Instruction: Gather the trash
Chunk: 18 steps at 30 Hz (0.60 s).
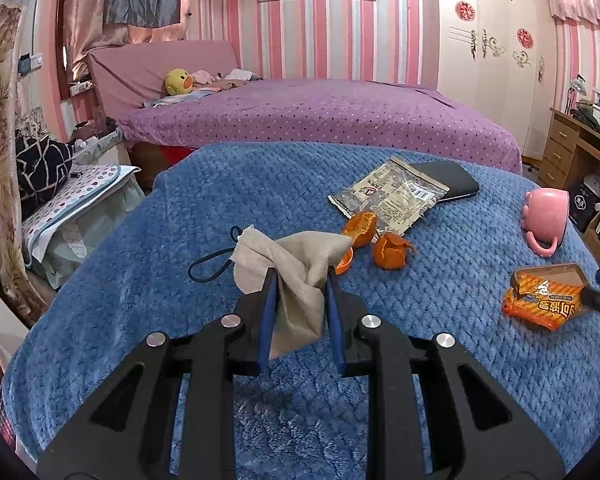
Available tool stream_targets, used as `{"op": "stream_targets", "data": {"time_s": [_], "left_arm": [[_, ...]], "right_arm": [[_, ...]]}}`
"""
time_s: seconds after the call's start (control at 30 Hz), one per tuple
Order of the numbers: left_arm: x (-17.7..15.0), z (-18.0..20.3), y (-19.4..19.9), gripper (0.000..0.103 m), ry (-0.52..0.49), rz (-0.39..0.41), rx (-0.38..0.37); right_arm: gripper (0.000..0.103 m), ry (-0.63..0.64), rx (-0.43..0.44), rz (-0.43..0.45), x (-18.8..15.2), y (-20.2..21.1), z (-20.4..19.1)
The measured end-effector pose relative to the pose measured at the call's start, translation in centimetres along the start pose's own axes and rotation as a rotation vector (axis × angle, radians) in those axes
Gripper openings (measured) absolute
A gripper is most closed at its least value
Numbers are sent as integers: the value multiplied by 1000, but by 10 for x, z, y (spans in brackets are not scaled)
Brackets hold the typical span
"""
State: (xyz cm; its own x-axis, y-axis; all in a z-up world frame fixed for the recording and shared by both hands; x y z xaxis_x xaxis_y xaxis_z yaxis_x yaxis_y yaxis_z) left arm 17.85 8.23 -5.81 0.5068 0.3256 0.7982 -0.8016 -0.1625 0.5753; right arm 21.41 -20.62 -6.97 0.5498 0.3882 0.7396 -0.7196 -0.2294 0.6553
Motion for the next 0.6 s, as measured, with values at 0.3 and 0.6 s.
{"op": "stream_targets", "data": {"time_s": [0.3, 0.6], "left_arm": [[-1, -1, -1, 22, -8, -2, 3], [0, 7, 7, 22, 19, -8, -35]], "right_arm": [[47, 53, 101, -61, -1, -32, -29], [5, 36, 119, 8, -3, -7, -16]]}}
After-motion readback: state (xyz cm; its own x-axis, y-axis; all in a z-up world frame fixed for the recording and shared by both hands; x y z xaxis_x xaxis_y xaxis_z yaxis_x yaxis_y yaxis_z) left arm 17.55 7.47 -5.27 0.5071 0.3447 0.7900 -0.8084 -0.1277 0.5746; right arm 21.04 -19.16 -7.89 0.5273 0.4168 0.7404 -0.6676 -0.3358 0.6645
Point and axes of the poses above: each gripper's, at about its wrist camera, not at the fingertips, and y roughly against the way its jaws point, z to its right, x to its top, the point moved 1 cm from there along -y, roughly the way its jaws point, and after that the axes turned 15 degrees about y, right-handed, at the moved point
